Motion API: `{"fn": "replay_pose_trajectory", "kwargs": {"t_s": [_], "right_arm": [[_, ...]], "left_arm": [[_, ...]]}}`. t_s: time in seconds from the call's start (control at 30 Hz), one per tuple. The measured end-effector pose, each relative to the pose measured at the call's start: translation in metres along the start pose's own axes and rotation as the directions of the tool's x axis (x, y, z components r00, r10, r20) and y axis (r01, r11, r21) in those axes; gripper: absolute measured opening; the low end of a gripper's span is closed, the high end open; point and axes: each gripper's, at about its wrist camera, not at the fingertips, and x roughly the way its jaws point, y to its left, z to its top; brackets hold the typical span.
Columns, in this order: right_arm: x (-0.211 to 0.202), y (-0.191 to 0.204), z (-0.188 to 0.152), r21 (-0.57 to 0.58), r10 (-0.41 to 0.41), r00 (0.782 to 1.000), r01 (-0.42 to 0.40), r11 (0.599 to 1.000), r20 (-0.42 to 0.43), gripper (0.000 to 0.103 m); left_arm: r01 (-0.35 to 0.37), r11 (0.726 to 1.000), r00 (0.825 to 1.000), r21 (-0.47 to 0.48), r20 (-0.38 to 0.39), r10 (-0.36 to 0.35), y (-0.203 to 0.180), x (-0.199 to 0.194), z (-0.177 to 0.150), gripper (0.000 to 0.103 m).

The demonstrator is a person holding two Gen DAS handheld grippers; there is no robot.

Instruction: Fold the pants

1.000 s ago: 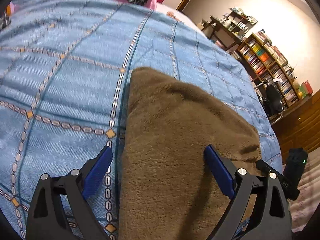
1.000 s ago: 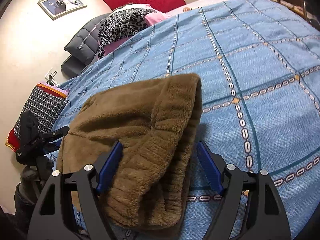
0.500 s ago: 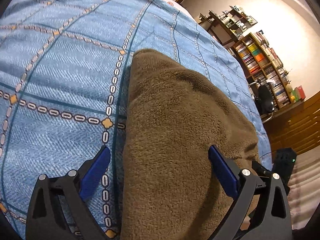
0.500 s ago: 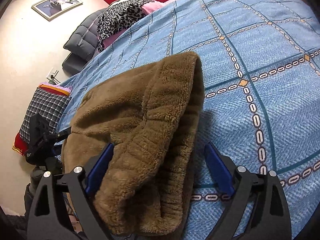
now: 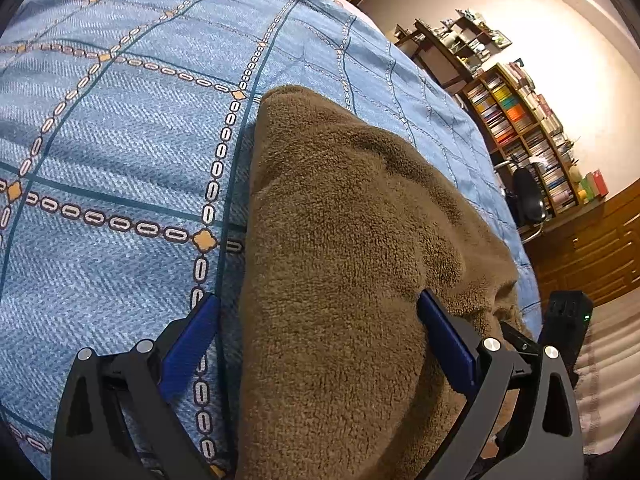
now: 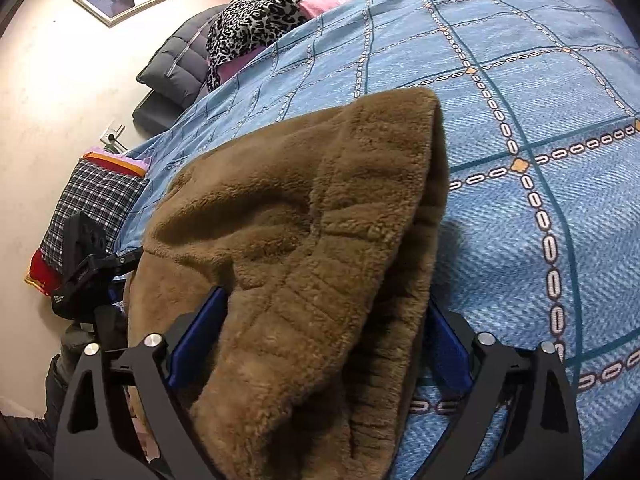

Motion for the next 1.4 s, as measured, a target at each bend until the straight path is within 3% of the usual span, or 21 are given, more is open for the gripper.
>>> {"fn": "replay_pose_trajectory", "kwargs": {"t_s": [0.27, 0.5, 0.73, 1.07, 1.4], "right_arm": [[0.000, -0.003, 0.003, 0.013, 0.029, 1.000, -0.029, 0.999, -0.006, 0.075], [-0.003, -0.005, 0.001, 0.004, 0.027, 1.000, -0.027, 1.000, -0.001, 0.068], [-0.008, 0.000, -0.002, -0.012, 0.015, 1.000, -0.015, 1.000, 0.014, 0.062], [-0.024, 0.004, 0.007, -0.035, 0.020, 0.998, -0.018, 0.999, 0.058, 0.052], [-0.047, 0.001, 0.053, -0.067, 0.000, 0.986, 0.011, 0.998, 0.168, 0.051]], "left_arm": [[0.000, 0.999, 1.000, 0.044, 0.015, -0.001, -0.012, -0.001, -0.004, 0.078], [-0.093, 0.985, 0.994, 0.148, 0.066, 0.084, -0.044, -0.002, -0.012, 0.062], [-0.203, 0.952, 0.976, 0.229, 0.129, 0.177, -0.065, -0.005, -0.017, 0.052], [-0.259, 0.925, 0.959, 0.279, 0.186, 0.212, -0.088, -0.011, -0.008, 0.044], [-0.233, 0.919, 0.959, 0.319, 0.232, 0.162, -0.123, -0.004, 0.034, 0.042]]}}
